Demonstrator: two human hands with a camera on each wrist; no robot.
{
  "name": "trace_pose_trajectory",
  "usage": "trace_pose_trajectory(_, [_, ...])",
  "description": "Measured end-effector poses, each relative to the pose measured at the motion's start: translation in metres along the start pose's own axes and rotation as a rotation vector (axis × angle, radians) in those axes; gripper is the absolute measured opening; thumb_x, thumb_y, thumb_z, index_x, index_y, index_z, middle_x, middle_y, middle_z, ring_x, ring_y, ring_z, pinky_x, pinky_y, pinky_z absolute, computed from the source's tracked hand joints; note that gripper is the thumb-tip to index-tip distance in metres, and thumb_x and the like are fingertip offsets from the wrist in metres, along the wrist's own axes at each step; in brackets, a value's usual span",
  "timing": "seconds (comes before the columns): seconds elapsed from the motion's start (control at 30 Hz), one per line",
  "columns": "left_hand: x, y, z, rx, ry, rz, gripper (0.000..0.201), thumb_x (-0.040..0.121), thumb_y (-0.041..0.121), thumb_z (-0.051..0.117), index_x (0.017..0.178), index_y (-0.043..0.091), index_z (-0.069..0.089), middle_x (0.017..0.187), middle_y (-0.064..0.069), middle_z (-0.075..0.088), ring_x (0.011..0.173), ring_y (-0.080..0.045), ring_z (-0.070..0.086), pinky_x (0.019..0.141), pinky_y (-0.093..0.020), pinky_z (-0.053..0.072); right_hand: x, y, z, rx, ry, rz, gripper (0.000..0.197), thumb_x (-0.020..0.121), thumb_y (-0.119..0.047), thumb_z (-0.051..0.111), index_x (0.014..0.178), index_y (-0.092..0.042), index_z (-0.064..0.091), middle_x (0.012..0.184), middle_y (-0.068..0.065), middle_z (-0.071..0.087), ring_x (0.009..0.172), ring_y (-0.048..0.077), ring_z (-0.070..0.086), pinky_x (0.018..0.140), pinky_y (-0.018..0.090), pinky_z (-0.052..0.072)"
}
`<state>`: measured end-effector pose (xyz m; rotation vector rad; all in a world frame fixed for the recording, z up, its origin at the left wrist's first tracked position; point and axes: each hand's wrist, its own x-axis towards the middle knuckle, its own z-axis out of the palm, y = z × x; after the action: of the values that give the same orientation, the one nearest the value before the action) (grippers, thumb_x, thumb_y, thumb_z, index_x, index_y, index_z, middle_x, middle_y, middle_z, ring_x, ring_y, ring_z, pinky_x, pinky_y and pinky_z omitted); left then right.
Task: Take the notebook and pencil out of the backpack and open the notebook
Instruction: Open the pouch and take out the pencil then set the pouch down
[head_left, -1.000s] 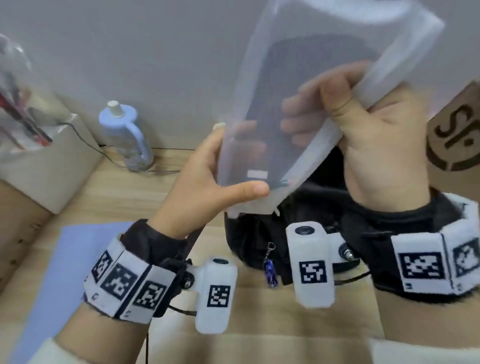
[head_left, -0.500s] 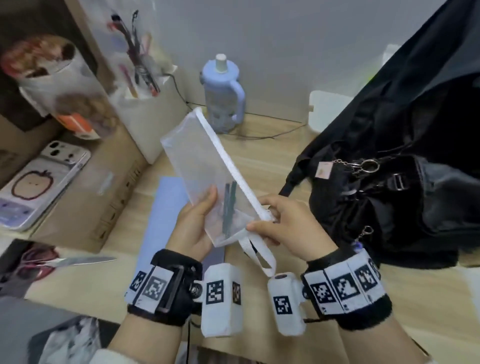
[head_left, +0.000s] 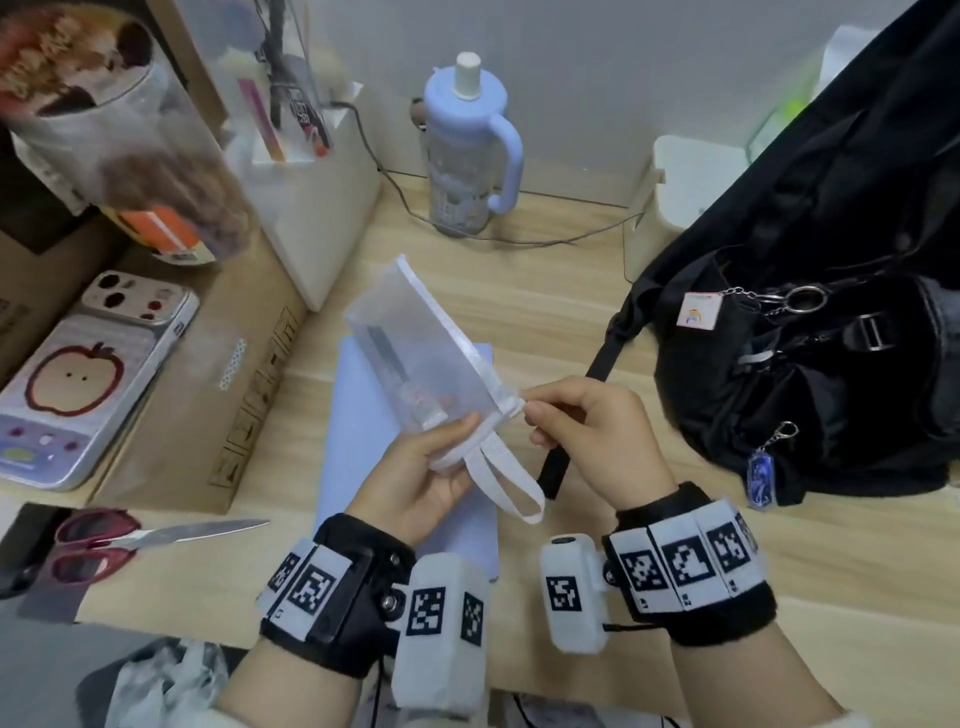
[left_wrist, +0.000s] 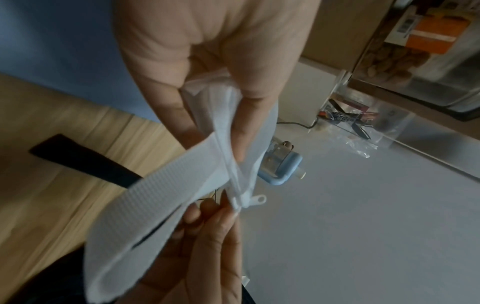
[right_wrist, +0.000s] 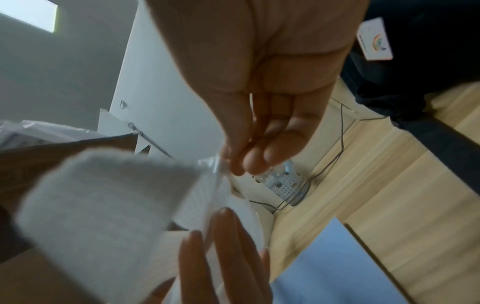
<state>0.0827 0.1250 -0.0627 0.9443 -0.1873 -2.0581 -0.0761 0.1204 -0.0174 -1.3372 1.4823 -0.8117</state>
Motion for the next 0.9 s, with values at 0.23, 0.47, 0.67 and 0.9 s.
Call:
trace_pose_trajectory(0.23, [0.002,0.006,-0.006,0.113,0.034,0.015,0.044,0.076,0.001,0.062,0.118,0.009,0.055,0.1,-0.011,0.073,0.088,-0.019,0.072,0.066,-0.026,0.059,-0.003,-0.001,0.012,0.052,-0.003,-0.022,0.025,0.077,-0.009,0.07,0.088,-0.031,0.065,0.07,-0.002,0.059,0.065,0.016,0.057,0.074,0.033,0.052])
trace_pose_trajectory(0.47, [0.009,0.005,-0.006,0.216,-0.043,0.022,0.056,0.069,-0.007,0.064,0.117,0.018,0.051,0.084,-0.004,0.076,0.075,-0.016,0.073,0.06,-0.025,0.059,-0.003,0.003,-0.002,0.14,-0.072,0.052,0.022,0.075,0.001,0.069,0.075,-0.018,0.057,0.068,0.002,0.057,0.061,0.021,0.057,0.068,0.037,0.051])
trace_pose_trajectory(0.67, [0.019,0.012,-0.01,0.379,-0.151,-0.015,0.067,0.057,-0.008,0.073,0.116,0.015,0.053,0.085,-0.01,0.073,0.074,-0.023,0.071,0.055,-0.03,0.058,0.021,0.002,-0.018,0.074,-0.159,0.087,0.071,0.071,-0.014,0.075,0.128,-0.032,0.036,0.104,-0.002,0.06,0.088,0.027,0.066,0.088,0.038,0.053])
trace_pose_trajectory(0.9, [0.02,0.004,0.001,0.582,-0.198,-0.056,0.062,0.048,0.001,0.077,0.102,0.026,0.058,0.055,0.003,0.066,0.052,-0.008,0.062,0.049,-0.022,0.047,0.058,-0.024,-0.047,0.089,0.037,-0.041,0.066,0.081,-0.012,0.065,0.138,-0.024,0.033,0.094,0.003,0.061,0.084,0.03,0.066,0.076,0.042,0.057])
